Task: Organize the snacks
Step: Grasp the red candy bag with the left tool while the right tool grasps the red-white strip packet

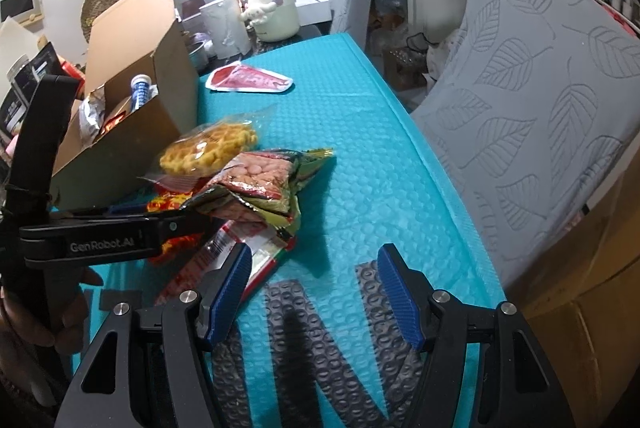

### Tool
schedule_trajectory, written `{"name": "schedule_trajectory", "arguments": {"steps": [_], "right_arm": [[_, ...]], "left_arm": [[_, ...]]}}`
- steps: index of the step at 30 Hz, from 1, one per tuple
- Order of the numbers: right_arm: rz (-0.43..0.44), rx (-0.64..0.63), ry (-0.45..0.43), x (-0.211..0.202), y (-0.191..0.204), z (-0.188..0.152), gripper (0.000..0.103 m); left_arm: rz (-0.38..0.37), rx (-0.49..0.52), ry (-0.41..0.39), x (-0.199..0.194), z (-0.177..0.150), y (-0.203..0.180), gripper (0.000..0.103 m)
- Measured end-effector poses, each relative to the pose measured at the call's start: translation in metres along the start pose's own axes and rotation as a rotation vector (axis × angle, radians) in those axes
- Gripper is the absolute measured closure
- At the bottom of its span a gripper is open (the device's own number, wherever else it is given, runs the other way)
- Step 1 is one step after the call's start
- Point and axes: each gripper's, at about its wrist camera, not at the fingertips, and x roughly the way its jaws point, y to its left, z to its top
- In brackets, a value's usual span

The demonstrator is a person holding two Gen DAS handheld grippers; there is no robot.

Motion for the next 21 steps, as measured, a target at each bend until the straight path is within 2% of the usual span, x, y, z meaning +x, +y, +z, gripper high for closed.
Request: {"name": "schedule_trajectory", "arguments": {"steps": [4, 10, 13, 21], "right_arm": [[0.002, -0.003, 0.008, 0.002, 0.001, 0.001, 0.037], [0.015, -0.006, 0.025, 0.002, 0.005, -0.003, 0.037], [0.033, -0.006, 0.034, 0.002, 0.008, -0.006, 0.037], [0.063, -0.011, 0.075, 0.012, 0.023, -0.012, 0.037]], "left_arm": [[0.087, 0.107, -0.014, 0.007, -0.003, -0.019, 0.023], [0.078, 0.141, -0.041, 0.007, -0.006, -0.019, 0.023], [0.074, 0.153, -0.053, 0.003, -0.012, -0.020, 0.026], [0.081, 0.111, -0.041, -0.022, -0.036, 0.005, 0.027]]}}
